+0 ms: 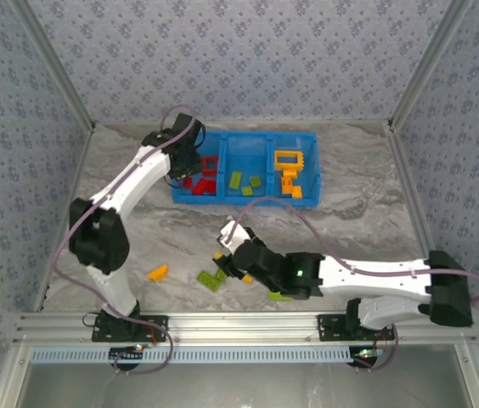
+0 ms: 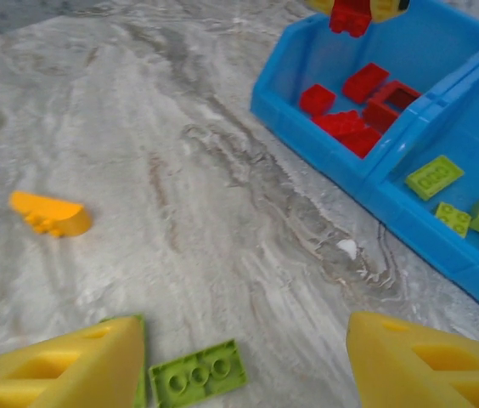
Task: Sort the legos into containers by color
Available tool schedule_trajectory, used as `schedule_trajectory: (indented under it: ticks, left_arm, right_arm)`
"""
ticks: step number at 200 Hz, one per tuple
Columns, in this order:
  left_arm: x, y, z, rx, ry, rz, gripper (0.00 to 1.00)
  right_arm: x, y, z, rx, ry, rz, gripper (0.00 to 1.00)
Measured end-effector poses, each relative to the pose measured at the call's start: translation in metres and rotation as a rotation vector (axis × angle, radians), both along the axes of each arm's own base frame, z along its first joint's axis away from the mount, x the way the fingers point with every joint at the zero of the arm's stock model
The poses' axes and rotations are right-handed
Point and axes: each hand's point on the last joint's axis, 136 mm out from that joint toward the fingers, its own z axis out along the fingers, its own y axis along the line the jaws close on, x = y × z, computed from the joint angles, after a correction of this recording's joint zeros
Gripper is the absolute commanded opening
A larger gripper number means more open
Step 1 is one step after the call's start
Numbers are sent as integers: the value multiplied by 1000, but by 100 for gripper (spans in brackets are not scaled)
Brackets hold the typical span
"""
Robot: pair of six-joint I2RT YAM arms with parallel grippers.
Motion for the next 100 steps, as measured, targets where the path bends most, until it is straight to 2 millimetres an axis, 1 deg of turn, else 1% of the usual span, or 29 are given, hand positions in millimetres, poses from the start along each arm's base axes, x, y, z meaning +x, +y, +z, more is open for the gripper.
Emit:
schedule_trajectory:
  ticks: [22,46,72,79,87,100]
  left_arm:
    - [26,-1,-27,67,30,-27,24]
    - [48,-3,-47,108,45,-41,25]
    - [58,-2,-66,135,74,-53,27]
    - [61,-1,-70,139,80,-53,30]
    - [63,-1,-74,141,84,-55,35]
    - [62,0,-80,148,100,-57,41]
  right_arm:
    - [8,12,-2,-1,-20,-30,68]
    - [11,19,6,32,-28,-38,68]
    - [12,19,8,52,-23,-53,68]
    - [12,19,9,55,-21,-56,69]
    - [12,19,9,58,-19,-59,69]
    - [12,19,9,62,-16,-62,69]
